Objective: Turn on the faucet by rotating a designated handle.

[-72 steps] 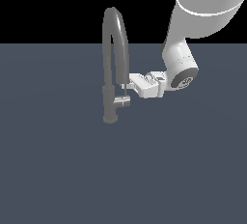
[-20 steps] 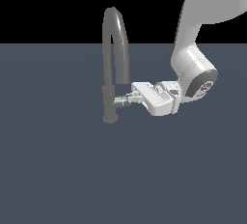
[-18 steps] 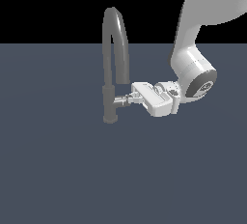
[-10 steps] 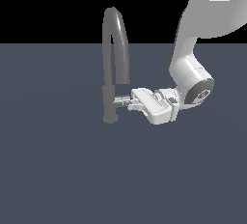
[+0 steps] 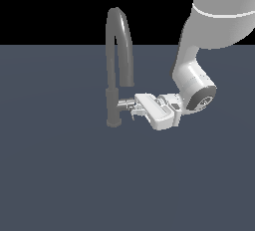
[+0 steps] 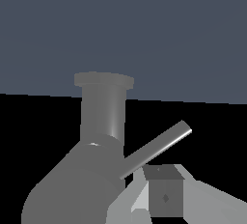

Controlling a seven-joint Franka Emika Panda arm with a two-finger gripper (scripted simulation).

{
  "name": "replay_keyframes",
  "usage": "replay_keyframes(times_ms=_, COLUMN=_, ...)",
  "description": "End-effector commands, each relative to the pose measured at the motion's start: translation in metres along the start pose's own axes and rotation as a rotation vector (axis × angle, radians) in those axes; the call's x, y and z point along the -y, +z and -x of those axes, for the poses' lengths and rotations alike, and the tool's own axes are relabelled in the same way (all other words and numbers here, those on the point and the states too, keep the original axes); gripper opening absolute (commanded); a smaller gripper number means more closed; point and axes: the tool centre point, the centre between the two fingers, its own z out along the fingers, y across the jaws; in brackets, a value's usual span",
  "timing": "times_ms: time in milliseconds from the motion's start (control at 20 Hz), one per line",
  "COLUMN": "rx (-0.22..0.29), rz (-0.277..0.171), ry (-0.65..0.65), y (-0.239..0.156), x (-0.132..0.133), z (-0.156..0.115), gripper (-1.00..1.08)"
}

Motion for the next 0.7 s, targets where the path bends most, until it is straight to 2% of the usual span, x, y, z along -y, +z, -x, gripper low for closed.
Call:
replay_keyframes(times_ms=0, rx=-0.006, rz=-0.017, ry=0.041, y=0.000, x=-0.007, z=-0.033, gripper=-1.00)
replay_keyframes(times_ms=100, rx=-0.006, rz=-0.017, ry=0.043, y=-0.001, x=-0.007, z=-0.037, gripper=-1.00)
replay_keyframes(times_ms=150, rx=-0.005, rz=-0.004, ry=-0.008, y=-0.004, x=0.004, z=-0.003, gripper=-1.00)
replay_keyframes(times_ms=650, rx=-0.006, rz=-0.012, ry=0.025, y=-0.002, x=0.014, z=-0.036, gripper=-1.00)
